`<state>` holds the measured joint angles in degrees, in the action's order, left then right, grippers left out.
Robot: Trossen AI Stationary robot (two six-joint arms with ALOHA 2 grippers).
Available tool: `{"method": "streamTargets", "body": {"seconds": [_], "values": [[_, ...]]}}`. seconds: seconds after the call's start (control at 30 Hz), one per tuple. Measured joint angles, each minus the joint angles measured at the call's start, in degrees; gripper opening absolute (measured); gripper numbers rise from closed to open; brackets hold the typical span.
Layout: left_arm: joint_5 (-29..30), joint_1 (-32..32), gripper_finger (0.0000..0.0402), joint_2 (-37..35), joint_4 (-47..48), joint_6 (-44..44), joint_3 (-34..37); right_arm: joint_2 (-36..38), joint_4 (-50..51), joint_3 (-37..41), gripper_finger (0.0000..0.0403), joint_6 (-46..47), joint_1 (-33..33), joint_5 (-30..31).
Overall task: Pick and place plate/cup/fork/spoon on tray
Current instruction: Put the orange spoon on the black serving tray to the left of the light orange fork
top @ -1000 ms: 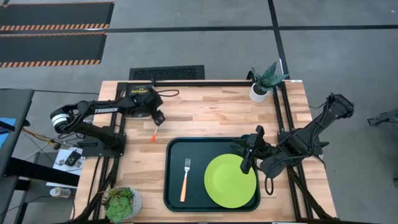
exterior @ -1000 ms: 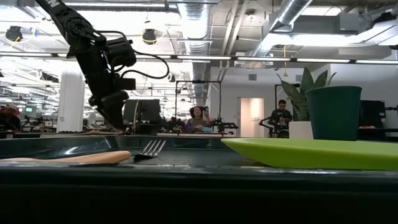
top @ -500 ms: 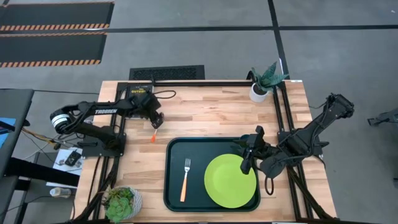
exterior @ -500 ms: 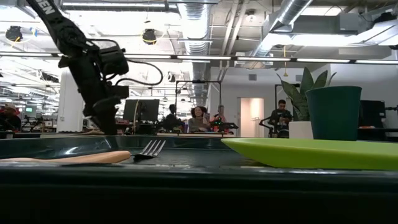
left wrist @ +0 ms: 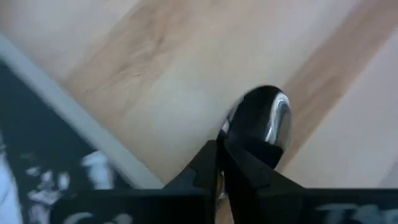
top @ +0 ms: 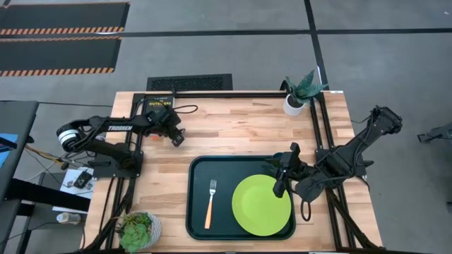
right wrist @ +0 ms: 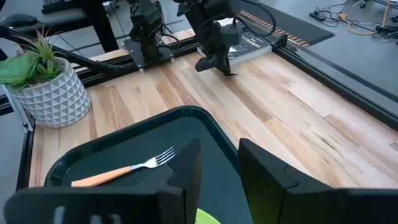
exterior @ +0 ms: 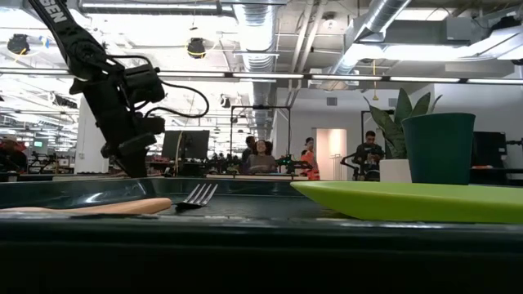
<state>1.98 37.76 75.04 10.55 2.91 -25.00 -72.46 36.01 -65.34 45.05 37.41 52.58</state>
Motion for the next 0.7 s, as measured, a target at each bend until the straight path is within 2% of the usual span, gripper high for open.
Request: {"method": "streamTargets", "body": {"seconds": [0.37, 0.7], "values": [[0.9, -0.9, 0.0000, 0.0, -0.7, 9.1, -0.1, 0.0, 0.6, 0.0, 0.0129, -0.1, 0.0, 0.0], [1.1, -2.7, 0.0000, 0.0, -0.9, 14.2, -4.7, 0.0, 1.2, 0.0, 0.0129, 0.0, 0.0, 0.0]]}}
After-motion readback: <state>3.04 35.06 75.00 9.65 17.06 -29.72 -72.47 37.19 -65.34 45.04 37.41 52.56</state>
